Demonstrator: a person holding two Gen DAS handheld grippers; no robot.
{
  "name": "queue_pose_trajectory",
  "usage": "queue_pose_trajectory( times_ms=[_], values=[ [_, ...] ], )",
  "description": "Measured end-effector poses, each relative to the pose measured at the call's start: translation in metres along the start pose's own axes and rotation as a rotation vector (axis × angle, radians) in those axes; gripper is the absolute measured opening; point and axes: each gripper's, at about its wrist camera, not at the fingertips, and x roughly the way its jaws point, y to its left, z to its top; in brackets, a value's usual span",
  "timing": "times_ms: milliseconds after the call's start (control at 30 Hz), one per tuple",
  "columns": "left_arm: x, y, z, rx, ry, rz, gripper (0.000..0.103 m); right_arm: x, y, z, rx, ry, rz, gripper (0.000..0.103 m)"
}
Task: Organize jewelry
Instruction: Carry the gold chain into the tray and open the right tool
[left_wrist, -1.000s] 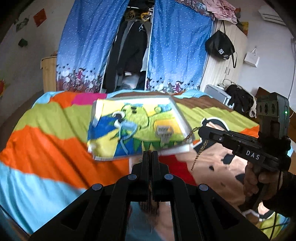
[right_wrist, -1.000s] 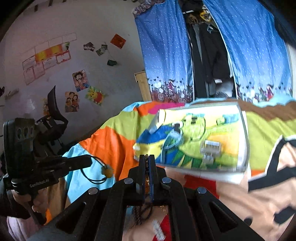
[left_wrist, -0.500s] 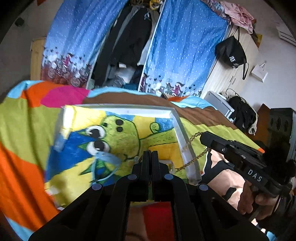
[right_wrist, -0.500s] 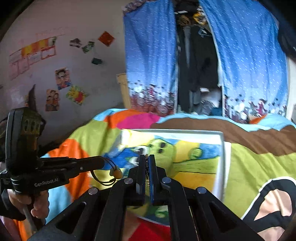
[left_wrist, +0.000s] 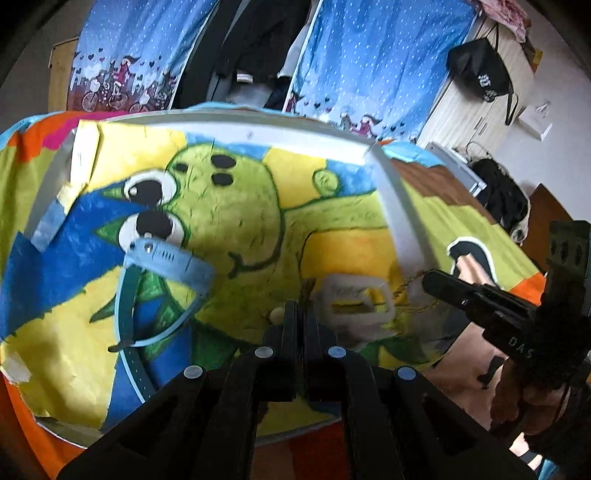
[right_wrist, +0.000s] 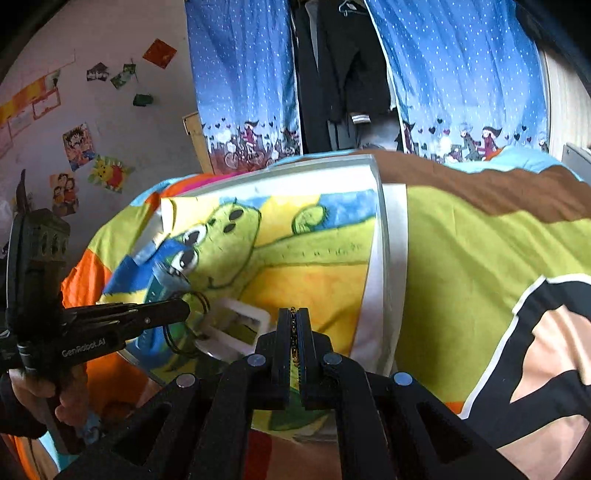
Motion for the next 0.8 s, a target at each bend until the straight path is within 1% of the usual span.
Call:
queue_pose_trajectory(
  times_ms=[133,200,300,333,367,400,433,467,500,533,600,667,767,800],
  values=[
    [0.005,0.002,-0.007,0.005,0.011,0.016,0.001,0.005,-0.003,-0.006,0.002,0.015,0.017,0.004],
    [0.004,-0.002,-0.009,0.034,-0.002,0.055,0.001,0.006,-0.004,-0.008,0.001,0.016,0.016,0.004],
    [0.002,-0.008,-0.010,0.067,-0.014,0.087,0.001,0.005,-0.004,-0.010,-0.005,0.015,0.000,0.006],
    [0.002,-0.009,-0.011,0.071,-0.014,0.100,0.002,0.003,-0.003,-0.010,-0.006,0.013,-0.008,0.011],
    [0.002,-0.011,-0.010,0.071,-0.013,0.105,0.003,0.003,-0.003,-0.010,-0.006,0.010,-0.012,0.019],
    [0.001,-0.012,-0.011,0.068,-0.012,0.108,0.007,0.001,-0.003,-0.010,-0.005,0.006,-0.014,0.023],
    [0.000,-0.013,-0.011,0.064,-0.014,0.110,0.016,-0.002,-0.003,-0.010,-0.006,-0.001,-0.015,0.029],
    [-0.003,-0.013,-0.010,0.059,-0.019,0.111,0.023,-0.003,-0.003,-0.009,-0.006,-0.005,-0.018,0.032],
    [-0.006,-0.014,-0.010,0.053,-0.030,0.114,0.037,-0.006,-0.002,-0.008,-0.008,-0.010,-0.022,0.033],
    [-0.011,-0.014,-0.010,0.045,-0.044,0.114,0.044,-0.009,-0.002,-0.007,-0.009,-0.014,-0.025,0.033],
    [-0.020,-0.016,-0.008,0.033,-0.066,0.111,0.046,-0.015,0.000,-0.006,-0.015,-0.025,-0.037,0.036],
    [-0.031,-0.018,-0.006,0.027,-0.082,0.118,0.047,-0.023,0.002,-0.004,-0.014,-0.043,-0.046,0.049],
    [-0.049,-0.024,-0.004,0.030,-0.124,0.121,0.057,-0.039,0.004,-0.001,-0.001,-0.078,-0.053,0.057],
    [-0.057,-0.026,-0.004,0.031,-0.145,0.124,0.063,-0.044,0.006,0.001,0.000,-0.089,-0.058,0.059]
  ],
)
